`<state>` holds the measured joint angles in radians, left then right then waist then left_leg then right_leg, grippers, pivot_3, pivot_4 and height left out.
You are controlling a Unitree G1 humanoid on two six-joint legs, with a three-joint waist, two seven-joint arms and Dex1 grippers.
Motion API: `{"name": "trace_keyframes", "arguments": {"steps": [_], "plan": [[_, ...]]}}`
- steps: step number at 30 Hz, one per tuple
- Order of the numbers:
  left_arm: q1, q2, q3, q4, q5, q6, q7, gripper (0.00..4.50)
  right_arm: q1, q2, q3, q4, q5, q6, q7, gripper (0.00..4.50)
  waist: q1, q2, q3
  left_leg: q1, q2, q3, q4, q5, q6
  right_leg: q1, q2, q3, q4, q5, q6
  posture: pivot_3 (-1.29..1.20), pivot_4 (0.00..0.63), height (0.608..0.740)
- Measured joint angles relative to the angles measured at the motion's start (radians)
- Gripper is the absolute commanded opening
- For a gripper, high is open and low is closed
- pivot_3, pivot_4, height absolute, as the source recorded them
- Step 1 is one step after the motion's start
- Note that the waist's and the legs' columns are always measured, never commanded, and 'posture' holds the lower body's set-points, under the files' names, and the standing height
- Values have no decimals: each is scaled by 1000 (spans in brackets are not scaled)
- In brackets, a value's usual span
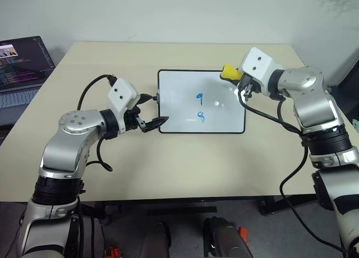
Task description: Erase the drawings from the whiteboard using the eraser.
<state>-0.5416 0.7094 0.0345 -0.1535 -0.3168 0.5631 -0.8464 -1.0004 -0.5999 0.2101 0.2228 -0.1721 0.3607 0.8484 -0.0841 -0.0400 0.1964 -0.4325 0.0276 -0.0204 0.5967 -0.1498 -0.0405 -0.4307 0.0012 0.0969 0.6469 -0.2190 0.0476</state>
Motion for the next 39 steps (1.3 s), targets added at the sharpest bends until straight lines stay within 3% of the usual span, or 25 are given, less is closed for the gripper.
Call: {"name": "trace_keyframes", "arguments": {"steps": [39], "plan": [[21, 9, -12, -6, 2, 4, -14, 4500, 28, 47, 58, 7, -10, 0, 8, 1090, -1, 0, 0, 0, 0, 0, 1, 0, 0, 0, 0, 0, 1, 1, 2, 0, 150, 740]]}}
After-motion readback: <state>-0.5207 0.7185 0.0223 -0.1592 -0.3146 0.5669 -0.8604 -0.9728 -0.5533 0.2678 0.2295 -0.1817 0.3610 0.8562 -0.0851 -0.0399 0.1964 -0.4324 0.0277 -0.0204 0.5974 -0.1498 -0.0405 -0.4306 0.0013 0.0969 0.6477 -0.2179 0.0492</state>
